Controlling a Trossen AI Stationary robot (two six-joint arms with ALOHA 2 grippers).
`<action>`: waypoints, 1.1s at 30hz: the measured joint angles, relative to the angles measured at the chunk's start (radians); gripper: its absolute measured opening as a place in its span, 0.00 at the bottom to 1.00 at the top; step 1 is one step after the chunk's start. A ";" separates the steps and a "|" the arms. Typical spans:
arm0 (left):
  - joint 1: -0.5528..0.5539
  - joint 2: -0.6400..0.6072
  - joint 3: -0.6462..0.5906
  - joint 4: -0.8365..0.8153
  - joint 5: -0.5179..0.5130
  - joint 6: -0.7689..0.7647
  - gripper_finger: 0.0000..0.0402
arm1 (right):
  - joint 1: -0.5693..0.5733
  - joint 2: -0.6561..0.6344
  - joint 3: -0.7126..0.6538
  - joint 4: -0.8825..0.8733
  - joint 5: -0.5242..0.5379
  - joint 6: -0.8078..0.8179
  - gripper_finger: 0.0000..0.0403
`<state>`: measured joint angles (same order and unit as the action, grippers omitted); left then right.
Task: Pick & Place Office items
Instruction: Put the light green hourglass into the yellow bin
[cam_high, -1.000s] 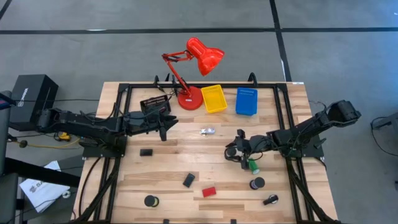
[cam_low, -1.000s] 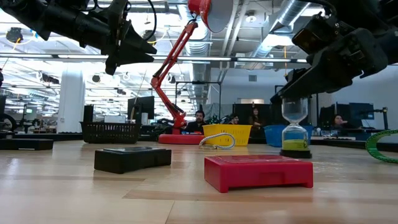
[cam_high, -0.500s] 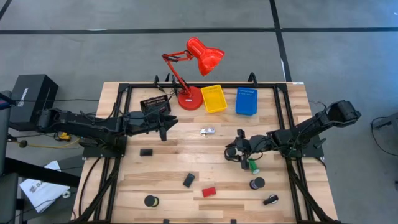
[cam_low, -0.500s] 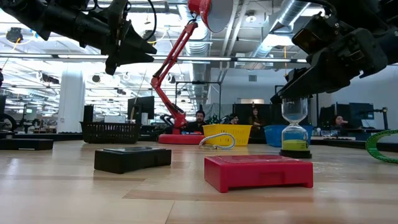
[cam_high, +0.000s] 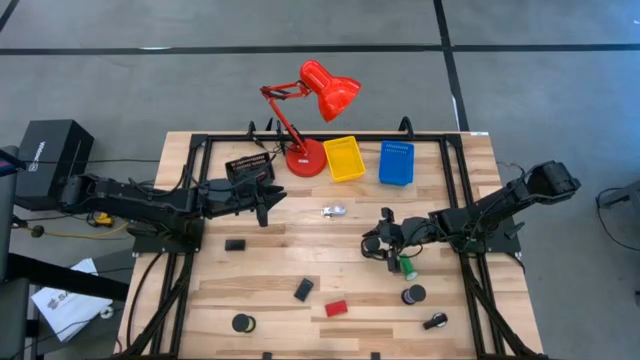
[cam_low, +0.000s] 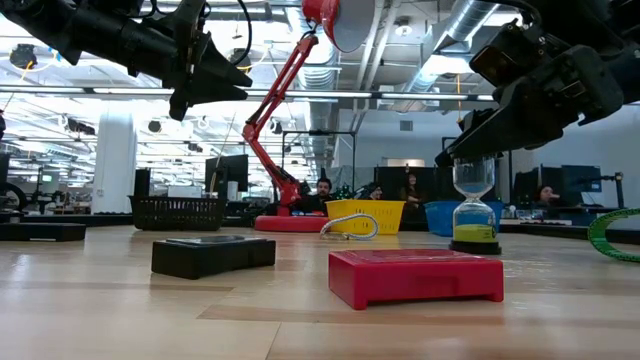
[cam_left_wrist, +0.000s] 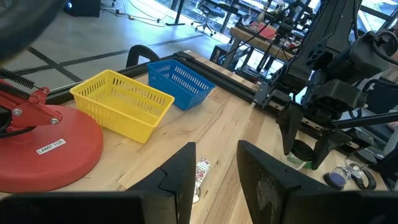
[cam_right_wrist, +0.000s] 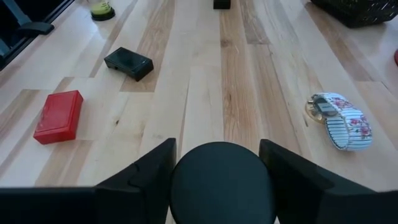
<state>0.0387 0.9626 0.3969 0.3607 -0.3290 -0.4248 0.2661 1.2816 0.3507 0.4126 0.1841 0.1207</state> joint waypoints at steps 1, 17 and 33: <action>0.000 0.000 0.000 0.000 0.000 0.000 0.28 | 0.000 0.000 0.000 0.000 0.000 0.000 0.52; 0.000 0.000 0.000 0.000 0.000 0.000 0.28 | -0.001 0.000 0.000 0.000 0.000 -0.003 0.52; 0.000 0.000 0.000 0.005 0.000 -0.002 0.28 | -0.023 0.000 0.000 0.100 0.084 -0.027 0.51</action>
<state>0.0387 0.9627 0.3969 0.3656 -0.3286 -0.4267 0.2433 1.2819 0.3508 0.5124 0.2676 0.0936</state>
